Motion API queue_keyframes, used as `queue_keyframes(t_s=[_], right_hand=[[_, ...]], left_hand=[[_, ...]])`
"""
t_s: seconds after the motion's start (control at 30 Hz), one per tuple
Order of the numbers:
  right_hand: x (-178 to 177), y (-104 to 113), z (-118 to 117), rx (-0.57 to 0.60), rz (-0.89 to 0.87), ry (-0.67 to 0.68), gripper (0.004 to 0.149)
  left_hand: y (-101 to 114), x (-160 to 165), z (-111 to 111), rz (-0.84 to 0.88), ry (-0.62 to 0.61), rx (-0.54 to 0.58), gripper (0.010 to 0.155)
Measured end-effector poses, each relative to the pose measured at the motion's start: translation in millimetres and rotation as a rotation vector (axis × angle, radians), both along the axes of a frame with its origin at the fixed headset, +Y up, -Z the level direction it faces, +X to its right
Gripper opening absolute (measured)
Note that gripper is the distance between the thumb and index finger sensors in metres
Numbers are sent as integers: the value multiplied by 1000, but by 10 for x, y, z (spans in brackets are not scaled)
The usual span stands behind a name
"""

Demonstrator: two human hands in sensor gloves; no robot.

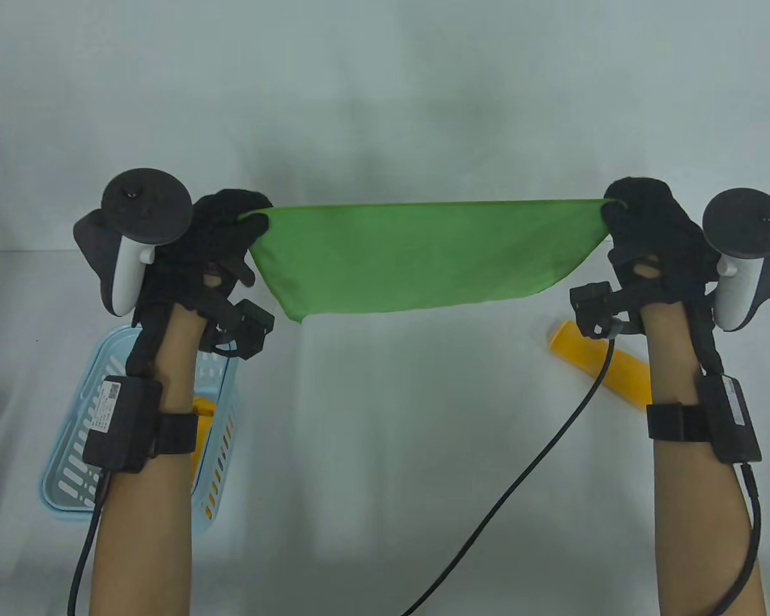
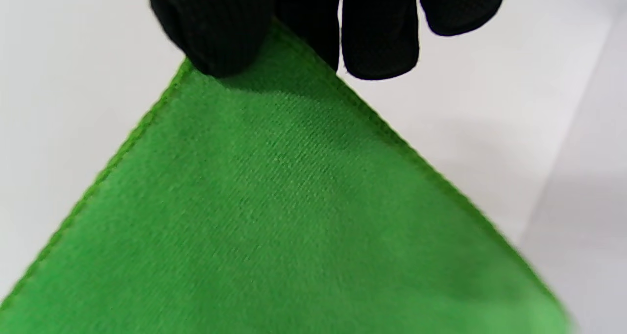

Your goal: Roll square towel into towel roll

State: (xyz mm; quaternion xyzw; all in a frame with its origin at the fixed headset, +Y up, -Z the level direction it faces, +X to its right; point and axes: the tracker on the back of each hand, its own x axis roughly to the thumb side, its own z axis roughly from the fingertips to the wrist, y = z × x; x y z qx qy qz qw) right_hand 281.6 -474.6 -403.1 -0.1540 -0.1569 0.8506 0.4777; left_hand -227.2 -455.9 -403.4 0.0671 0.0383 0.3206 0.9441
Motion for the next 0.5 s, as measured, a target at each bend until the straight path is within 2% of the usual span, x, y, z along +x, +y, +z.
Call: queue_keyframes(t_s=[0.13, 0.27, 0.5], right_hand=[[41, -388, 35, -61, 18, 11, 38], [87, -667, 81, -108, 2, 41, 38], [168, -1171, 266, -203, -18, 163, 38]], left_hand=[[-437, 48, 7, 16, 9, -62, 40], [-681, 56, 51, 48, 6, -112, 40], [-1113, 68, 209, -22, -20, -201, 41]])
